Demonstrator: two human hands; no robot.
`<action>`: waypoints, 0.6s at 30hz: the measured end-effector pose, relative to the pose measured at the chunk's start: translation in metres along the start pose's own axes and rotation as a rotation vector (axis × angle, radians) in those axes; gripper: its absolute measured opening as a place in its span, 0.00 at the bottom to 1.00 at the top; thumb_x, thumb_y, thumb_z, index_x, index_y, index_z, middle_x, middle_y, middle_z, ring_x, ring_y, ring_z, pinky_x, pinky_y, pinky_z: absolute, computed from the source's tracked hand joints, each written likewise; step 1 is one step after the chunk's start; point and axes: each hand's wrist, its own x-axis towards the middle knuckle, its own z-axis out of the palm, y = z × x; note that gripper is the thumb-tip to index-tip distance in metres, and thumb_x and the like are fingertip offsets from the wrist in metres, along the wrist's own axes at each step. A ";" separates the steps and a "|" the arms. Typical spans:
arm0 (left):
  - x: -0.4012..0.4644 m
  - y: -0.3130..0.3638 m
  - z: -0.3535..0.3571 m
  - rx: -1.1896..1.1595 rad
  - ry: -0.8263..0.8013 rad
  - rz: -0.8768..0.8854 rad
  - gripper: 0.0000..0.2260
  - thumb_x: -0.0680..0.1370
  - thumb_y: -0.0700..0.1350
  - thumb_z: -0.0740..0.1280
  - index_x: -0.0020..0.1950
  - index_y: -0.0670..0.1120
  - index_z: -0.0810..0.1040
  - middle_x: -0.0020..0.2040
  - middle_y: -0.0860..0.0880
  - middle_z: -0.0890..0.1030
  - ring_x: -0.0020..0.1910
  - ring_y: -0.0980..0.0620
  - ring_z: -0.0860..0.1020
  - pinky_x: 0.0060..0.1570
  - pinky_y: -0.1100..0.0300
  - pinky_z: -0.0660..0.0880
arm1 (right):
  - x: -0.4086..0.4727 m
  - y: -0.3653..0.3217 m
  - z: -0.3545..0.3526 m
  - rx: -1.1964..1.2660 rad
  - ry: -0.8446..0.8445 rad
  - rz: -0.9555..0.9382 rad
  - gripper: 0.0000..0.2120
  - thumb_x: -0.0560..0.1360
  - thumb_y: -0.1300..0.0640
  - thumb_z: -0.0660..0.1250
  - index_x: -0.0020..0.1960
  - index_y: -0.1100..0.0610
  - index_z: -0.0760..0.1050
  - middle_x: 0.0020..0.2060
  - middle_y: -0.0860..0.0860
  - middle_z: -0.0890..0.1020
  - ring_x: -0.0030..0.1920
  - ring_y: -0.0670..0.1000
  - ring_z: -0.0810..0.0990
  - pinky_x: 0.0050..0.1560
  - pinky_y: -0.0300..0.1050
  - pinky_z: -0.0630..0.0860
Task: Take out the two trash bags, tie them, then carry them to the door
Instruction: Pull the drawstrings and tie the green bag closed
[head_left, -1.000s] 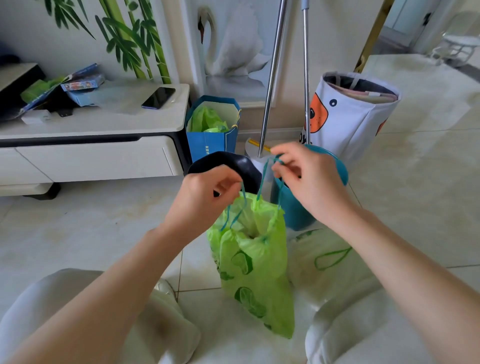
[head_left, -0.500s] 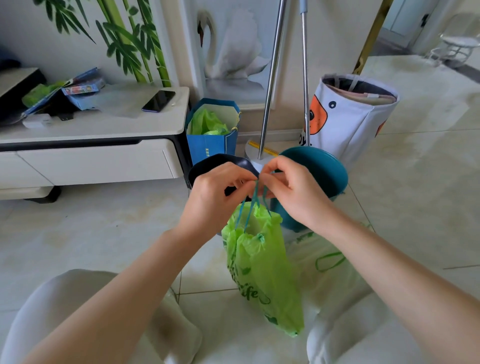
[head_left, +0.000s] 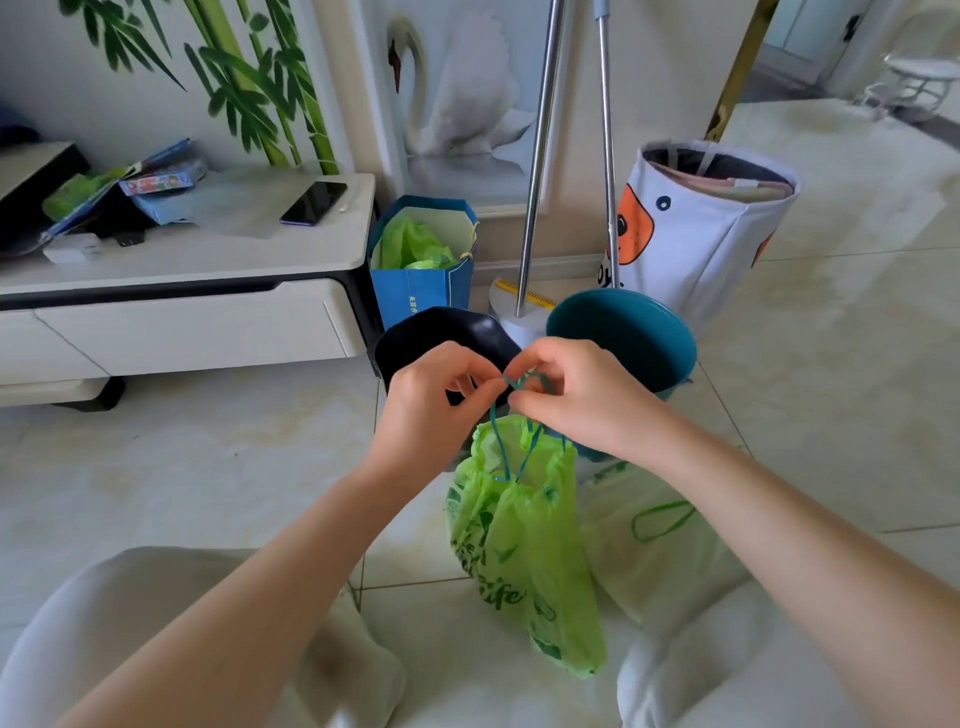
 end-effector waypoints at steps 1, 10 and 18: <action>-0.001 -0.001 0.001 -0.004 0.001 0.011 0.01 0.73 0.40 0.71 0.42 0.45 0.82 0.40 0.53 0.79 0.38 0.54 0.77 0.41 0.61 0.76 | 0.000 0.000 0.001 -0.025 0.010 -0.005 0.06 0.71 0.55 0.70 0.46 0.47 0.77 0.31 0.49 0.79 0.27 0.40 0.72 0.31 0.32 0.69; -0.026 -0.019 0.028 -0.003 -0.241 -0.170 0.21 0.74 0.57 0.65 0.65 0.53 0.71 0.61 0.57 0.75 0.62 0.59 0.71 0.62 0.58 0.70 | -0.001 -0.008 -0.009 0.452 0.063 0.003 0.25 0.73 0.69 0.66 0.65 0.50 0.69 0.39 0.53 0.85 0.29 0.49 0.73 0.37 0.41 0.75; -0.022 -0.009 0.073 -0.181 -0.030 -0.358 0.20 0.70 0.47 0.73 0.58 0.51 0.69 0.46 0.63 0.75 0.48 0.68 0.76 0.44 0.75 0.71 | -0.010 -0.026 -0.010 0.881 -0.219 0.005 0.15 0.72 0.65 0.66 0.58 0.58 0.78 0.48 0.53 0.83 0.38 0.48 0.77 0.48 0.45 0.73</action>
